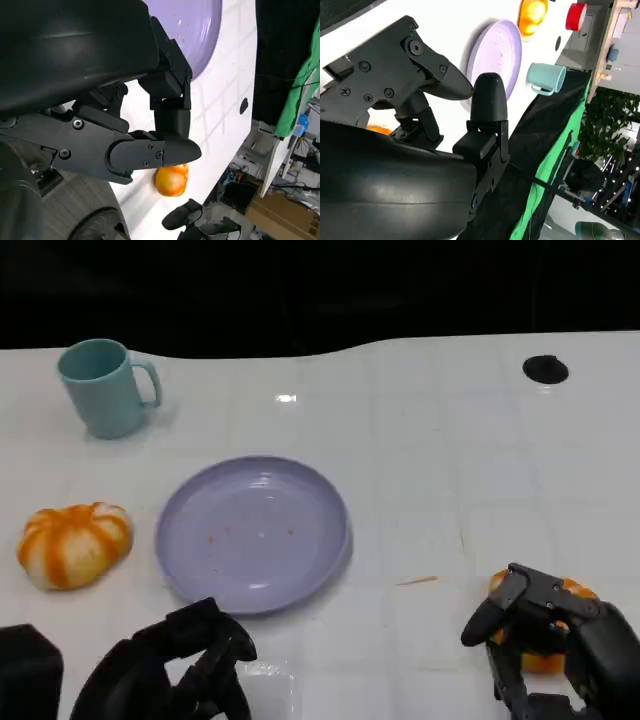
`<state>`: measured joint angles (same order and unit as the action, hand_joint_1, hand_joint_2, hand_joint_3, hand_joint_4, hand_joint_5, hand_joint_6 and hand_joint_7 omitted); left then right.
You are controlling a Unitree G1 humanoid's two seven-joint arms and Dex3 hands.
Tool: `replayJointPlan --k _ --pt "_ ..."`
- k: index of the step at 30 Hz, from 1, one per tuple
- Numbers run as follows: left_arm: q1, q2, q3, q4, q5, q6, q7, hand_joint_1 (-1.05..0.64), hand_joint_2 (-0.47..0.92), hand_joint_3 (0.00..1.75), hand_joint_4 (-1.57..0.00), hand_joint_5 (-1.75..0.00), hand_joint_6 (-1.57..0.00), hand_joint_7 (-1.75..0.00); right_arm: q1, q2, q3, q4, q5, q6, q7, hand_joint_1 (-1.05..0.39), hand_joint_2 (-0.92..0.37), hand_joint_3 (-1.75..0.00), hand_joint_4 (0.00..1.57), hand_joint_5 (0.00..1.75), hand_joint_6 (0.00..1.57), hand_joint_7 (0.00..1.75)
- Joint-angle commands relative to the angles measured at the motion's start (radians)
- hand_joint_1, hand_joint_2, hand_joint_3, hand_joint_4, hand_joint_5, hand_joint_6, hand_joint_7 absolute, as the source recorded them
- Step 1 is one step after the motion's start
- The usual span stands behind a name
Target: Grasp the bread from the table and place it into the plate.
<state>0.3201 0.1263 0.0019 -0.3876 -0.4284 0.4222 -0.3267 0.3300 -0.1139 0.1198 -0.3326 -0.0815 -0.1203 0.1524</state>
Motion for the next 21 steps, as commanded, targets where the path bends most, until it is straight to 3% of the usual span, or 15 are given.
replayJointPlan --k 1,8,11,14,21 --pt "-0.006 0.017 0.010 0.007 0.002 -0.011 -0.009 -0.52 0.92 0.41 -0.76 -1.75 -0.71 -1.45 -0.001 -0.002 -0.007 -0.002 0.005 -0.014 -0.007 -0.04 -0.44 -1.34 0.86 1.75 0.70 1.53" --pt "-0.009 0.014 0.011 0.010 -0.001 -0.009 -0.007 -0.52 0.92 0.41 -0.76 -1.75 -0.70 -1.47 -0.001 0.005 -0.007 0.001 0.014 -0.023 -0.009 -0.02 -0.44 -1.36 0.84 1.75 0.69 1.52" --pt "-0.010 0.013 0.012 0.011 -0.002 -0.006 -0.005 -0.52 0.92 0.40 -0.76 -1.75 -0.69 -1.47 -0.004 0.008 -0.010 0.020 0.017 -0.079 -0.012 0.00 -0.43 -1.34 0.76 1.75 0.66 1.42" --pt "-0.011 0.012 0.010 0.011 -0.003 -0.005 -0.005 -0.52 0.92 0.41 -0.76 -1.75 -0.69 -1.47 -0.005 0.011 -0.015 0.025 0.015 -0.118 -0.019 -0.01 -0.43 -1.25 0.67 1.64 0.61 1.30" --pt "-0.011 0.015 0.005 0.011 0.006 -0.011 -0.006 -0.53 0.92 0.40 -0.76 -1.75 -0.69 -1.48 -0.015 -0.002 -0.042 0.000 -0.024 -0.143 -0.041 -0.06 -0.41 -1.18 0.50 1.61 0.50 1.24"
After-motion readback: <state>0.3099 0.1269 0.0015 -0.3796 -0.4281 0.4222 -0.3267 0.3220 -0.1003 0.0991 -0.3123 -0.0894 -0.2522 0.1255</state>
